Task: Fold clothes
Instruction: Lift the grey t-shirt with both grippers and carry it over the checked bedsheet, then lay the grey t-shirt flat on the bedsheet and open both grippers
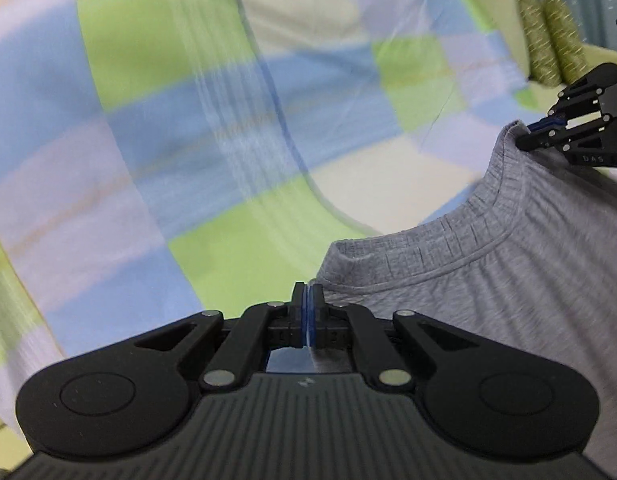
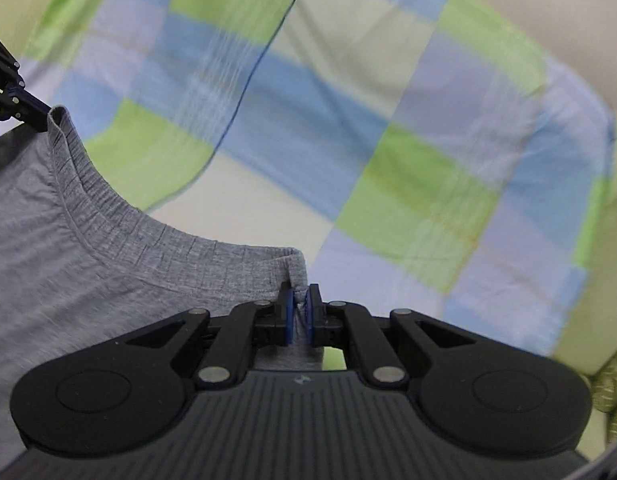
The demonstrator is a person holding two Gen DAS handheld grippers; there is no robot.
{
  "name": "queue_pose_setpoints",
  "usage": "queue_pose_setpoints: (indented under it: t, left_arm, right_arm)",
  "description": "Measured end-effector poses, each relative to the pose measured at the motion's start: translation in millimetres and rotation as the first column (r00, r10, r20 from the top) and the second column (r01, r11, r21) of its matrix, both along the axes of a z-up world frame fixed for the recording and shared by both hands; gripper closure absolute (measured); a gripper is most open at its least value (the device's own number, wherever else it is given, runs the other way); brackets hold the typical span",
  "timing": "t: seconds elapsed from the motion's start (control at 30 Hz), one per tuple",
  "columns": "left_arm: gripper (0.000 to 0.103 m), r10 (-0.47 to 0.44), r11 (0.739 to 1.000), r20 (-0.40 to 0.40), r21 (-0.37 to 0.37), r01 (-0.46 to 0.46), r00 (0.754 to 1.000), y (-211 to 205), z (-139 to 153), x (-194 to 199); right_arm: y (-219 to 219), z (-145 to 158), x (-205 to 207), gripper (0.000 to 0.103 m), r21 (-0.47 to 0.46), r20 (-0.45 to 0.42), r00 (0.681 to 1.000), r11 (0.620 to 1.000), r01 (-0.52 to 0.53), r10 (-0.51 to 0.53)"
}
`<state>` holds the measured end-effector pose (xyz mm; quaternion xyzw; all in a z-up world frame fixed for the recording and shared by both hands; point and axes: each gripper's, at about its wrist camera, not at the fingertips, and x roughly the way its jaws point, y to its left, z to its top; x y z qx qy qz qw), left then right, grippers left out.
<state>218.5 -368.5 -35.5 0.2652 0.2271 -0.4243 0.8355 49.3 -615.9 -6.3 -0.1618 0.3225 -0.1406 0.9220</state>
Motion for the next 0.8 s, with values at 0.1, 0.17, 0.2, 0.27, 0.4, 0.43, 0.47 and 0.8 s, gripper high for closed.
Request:
queue_pose_setpoints:
  t: [0.1,0.17,0.2,0.27,0.4,0.43,0.47,0.8]
  left_arm:
    - [0.103,0.014,1.0,-0.019,0.022,-0.013,1.0,-5,-13,9]
    - [0.103,0.027,0.999,-0.037,0.026,-0.026,0.999,-3,-20,17]
    - [0.103,0.03,0.999,-0.041,0.027,-0.029,0.999,-5,-20,18]
    - [0.103,0.034,0.999,-0.05,0.03,-0.032,0.998,-16,-22,23]
    - [0.094,0.049,0.998,-0.044,0.042,-0.047,0.998,-24,-24,24]
    - [0.083,0.061,0.997,-0.042,0.044,-0.059,0.997,-24,-22,24]
    - [0.078,0.082,0.996,-0.04,0.043,-0.08,0.996,-20,-18,22]
    - [0.045,0.046,0.998,-0.113,-0.039,-0.051,0.992,76,39,-28]
  right_arm:
    - [-6,-17,14,0.1,0.015,-0.024,1.0,1.0,-0.002,0.002]
    - [-10,-29,24,0.1,0.024,-0.04,0.999,1.0,-0.003,0.004]
    - [-12,-35,29,0.1,0.029,-0.048,0.999,1.0,-0.003,0.004]
    - [-16,-47,39,0.1,0.039,-0.064,0.998,0.999,-0.004,0.006]
    - [-24,-68,56,0.085,0.056,-0.093,0.996,0.998,-0.001,0.006]
    - [-25,-64,53,0.081,0.046,-0.086,0.996,0.999,0.02,-0.015]
    - [-25,-59,49,0.081,0.033,-0.084,0.996,0.999,0.039,-0.036]
    - [35,20,-52,0.079,0.093,-0.019,1.0,0.996,0.009,-0.007]
